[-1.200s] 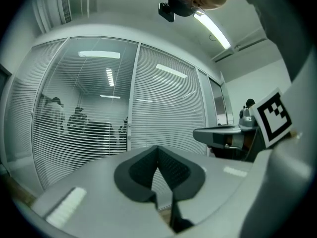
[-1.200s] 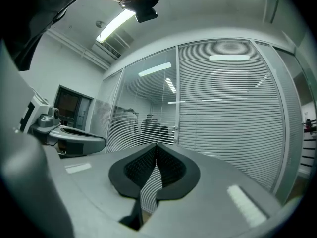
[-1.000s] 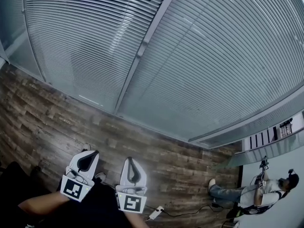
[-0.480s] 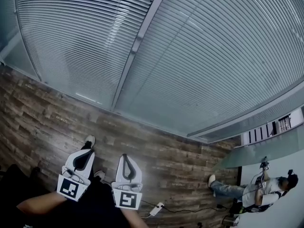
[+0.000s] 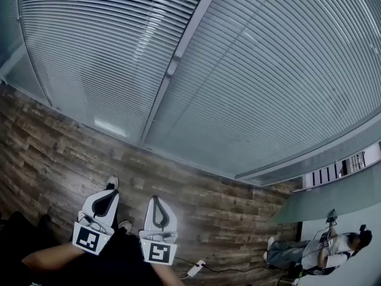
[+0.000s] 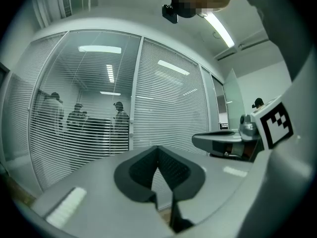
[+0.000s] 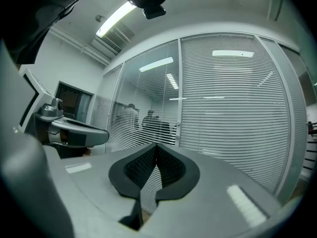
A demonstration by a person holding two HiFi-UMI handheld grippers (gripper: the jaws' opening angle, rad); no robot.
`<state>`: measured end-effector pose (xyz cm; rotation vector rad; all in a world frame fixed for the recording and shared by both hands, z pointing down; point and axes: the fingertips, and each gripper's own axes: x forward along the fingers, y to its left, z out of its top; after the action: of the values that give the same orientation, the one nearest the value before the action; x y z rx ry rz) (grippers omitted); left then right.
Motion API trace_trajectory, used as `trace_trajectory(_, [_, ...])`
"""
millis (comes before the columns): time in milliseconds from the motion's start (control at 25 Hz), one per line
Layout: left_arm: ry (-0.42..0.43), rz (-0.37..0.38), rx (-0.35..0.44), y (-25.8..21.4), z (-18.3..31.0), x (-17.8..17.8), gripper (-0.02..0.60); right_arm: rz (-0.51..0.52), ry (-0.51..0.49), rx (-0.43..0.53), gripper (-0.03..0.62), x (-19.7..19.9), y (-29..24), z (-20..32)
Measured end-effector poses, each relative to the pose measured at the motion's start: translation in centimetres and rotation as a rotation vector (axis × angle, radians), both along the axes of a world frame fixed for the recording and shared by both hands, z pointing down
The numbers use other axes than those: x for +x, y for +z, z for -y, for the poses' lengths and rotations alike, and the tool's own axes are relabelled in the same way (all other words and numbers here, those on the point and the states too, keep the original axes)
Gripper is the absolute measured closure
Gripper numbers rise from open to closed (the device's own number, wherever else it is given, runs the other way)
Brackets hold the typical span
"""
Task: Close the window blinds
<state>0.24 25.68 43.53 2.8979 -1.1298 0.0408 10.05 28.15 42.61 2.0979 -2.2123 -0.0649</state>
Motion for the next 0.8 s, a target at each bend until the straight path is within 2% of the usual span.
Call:
trace_trajectory(400, [0.000, -0.028, 0.036, -0.9, 6.1, 1.2, 0.580, -0.014, 0.048, 0.021, 0.592, 2.4, -0.8, 6.1])
trace_trajectory(800, [0.018, -0.047, 0.011, -1.5, 13.3, 2.2, 0.580, -0.067, 0.092, 0.035, 0.592, 4.2, -2.3, 12.7])
